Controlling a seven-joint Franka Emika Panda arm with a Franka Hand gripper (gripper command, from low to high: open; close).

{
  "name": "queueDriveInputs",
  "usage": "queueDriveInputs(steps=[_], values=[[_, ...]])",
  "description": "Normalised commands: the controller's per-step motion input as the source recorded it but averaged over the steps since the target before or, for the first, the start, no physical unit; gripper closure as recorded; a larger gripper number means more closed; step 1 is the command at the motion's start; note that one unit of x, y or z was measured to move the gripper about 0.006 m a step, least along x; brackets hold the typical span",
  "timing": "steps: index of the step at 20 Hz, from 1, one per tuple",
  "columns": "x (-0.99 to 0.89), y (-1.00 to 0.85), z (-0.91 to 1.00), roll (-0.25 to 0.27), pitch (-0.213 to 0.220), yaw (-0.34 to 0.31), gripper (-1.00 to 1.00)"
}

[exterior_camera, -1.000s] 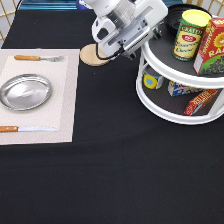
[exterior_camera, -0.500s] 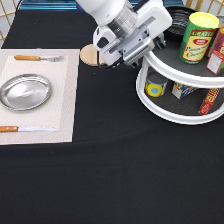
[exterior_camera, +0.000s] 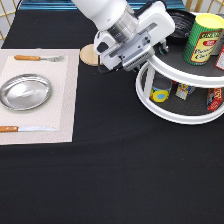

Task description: Pick up the bowl from the lazy Susan and put bowl on the plate

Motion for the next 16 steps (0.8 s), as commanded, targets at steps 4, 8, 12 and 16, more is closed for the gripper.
queueDriveInputs(steps=[4, 8, 12, 16], values=[[-0.50, -0.34, 0.82, -0.059, -0.177, 0.057, -1.00], [-0.81, -0.04, 0.77, -0.148, -0.239, 0.041, -1.00], [-0.86, 0.18, 0.76, -0.196, -0.240, 0.017, -1.00], [-0.90, 0.34, 0.48, -0.198, -0.203, 0.005, -1.00]])
